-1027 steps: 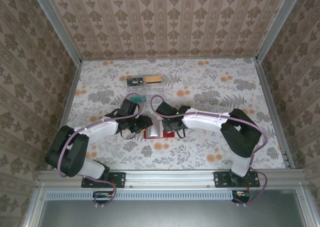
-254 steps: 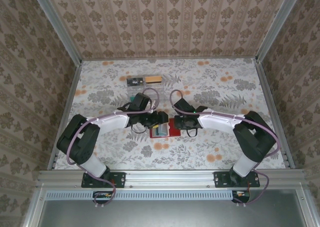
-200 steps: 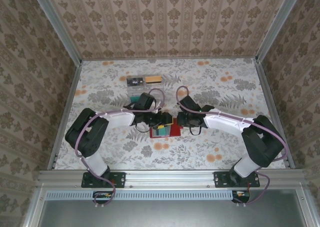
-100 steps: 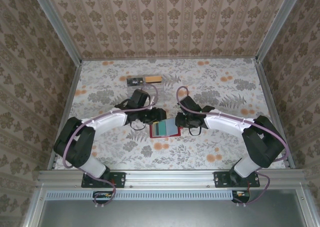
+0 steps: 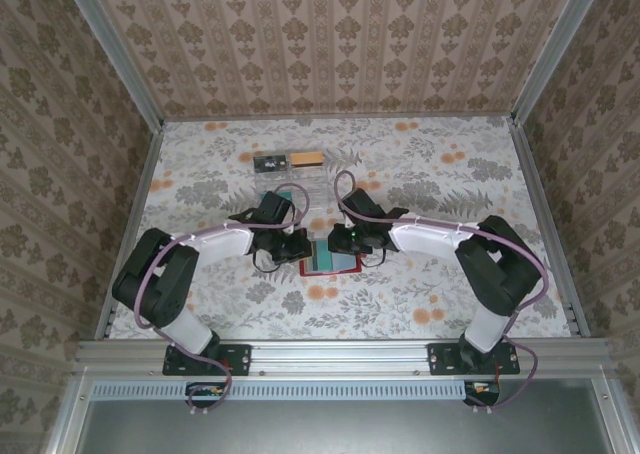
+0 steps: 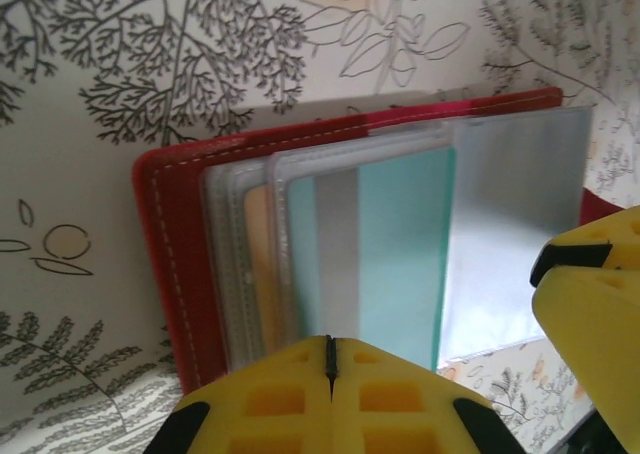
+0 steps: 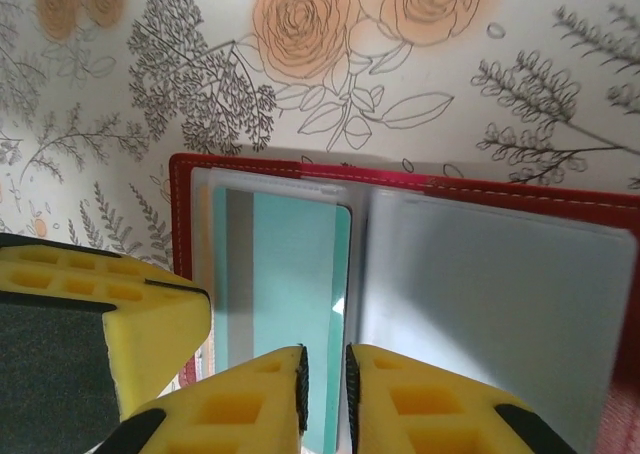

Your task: Take the credit cards out of the card holder

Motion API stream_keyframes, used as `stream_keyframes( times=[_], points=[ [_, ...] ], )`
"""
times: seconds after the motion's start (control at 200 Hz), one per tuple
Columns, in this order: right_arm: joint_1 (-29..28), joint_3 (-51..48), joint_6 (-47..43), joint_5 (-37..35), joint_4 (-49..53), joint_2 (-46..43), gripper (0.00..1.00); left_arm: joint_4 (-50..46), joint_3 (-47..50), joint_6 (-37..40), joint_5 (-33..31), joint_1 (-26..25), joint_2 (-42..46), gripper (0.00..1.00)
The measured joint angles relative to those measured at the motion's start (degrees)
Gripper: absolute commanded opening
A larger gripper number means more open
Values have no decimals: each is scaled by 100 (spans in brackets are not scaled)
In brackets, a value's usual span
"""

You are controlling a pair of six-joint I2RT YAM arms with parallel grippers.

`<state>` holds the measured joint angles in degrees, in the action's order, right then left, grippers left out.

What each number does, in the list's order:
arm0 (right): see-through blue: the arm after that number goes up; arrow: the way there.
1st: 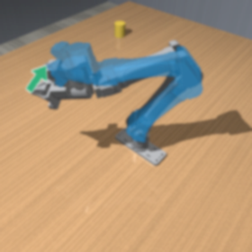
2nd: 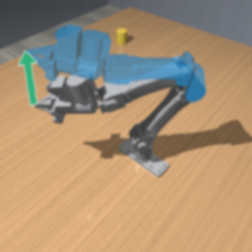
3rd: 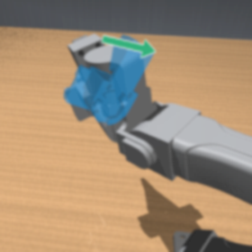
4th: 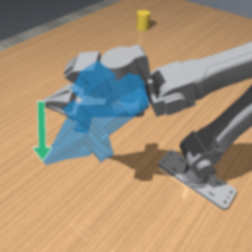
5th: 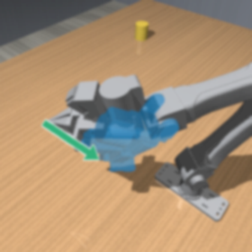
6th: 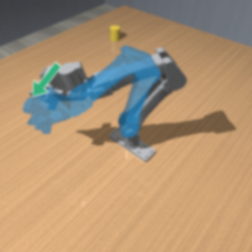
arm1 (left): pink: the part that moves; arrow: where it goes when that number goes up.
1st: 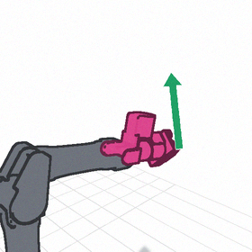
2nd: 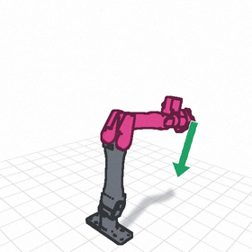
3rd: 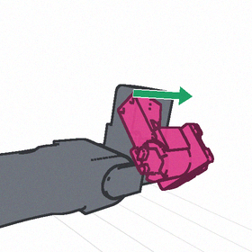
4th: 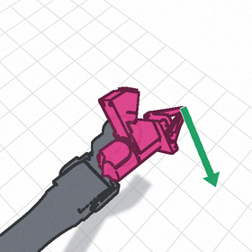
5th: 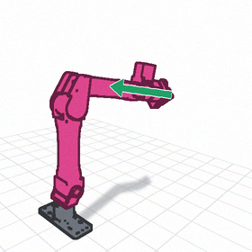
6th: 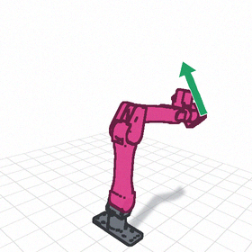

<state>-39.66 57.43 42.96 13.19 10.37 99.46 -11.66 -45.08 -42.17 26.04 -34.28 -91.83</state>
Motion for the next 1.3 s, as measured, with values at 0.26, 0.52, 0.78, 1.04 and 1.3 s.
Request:
stream_keyframes(
  times=[0.26, 0.52, 0.78, 1.04, 1.3],
  points=[
    [17, 0, 92, 310, -129, 243, 22, 13, 13, -2, -31, 0, -48, 2],
    [133, 0, 125, 476, -151, 389, 21, 9, 13, -2, -59, 0, -50, 0],
    [155, 0, 208, 758, -380, 555, 18, 57, 24, -2, -35, 0, -79, 0],
    [221, -28, 267, 855, -450, 592, 3, 52, 24, -2, -46, 0, -81, 0],
    [343, -278, 293, 946, -691, 481, 0, 33, 22, -2, -76, 22, -81, 0]
  ],
)
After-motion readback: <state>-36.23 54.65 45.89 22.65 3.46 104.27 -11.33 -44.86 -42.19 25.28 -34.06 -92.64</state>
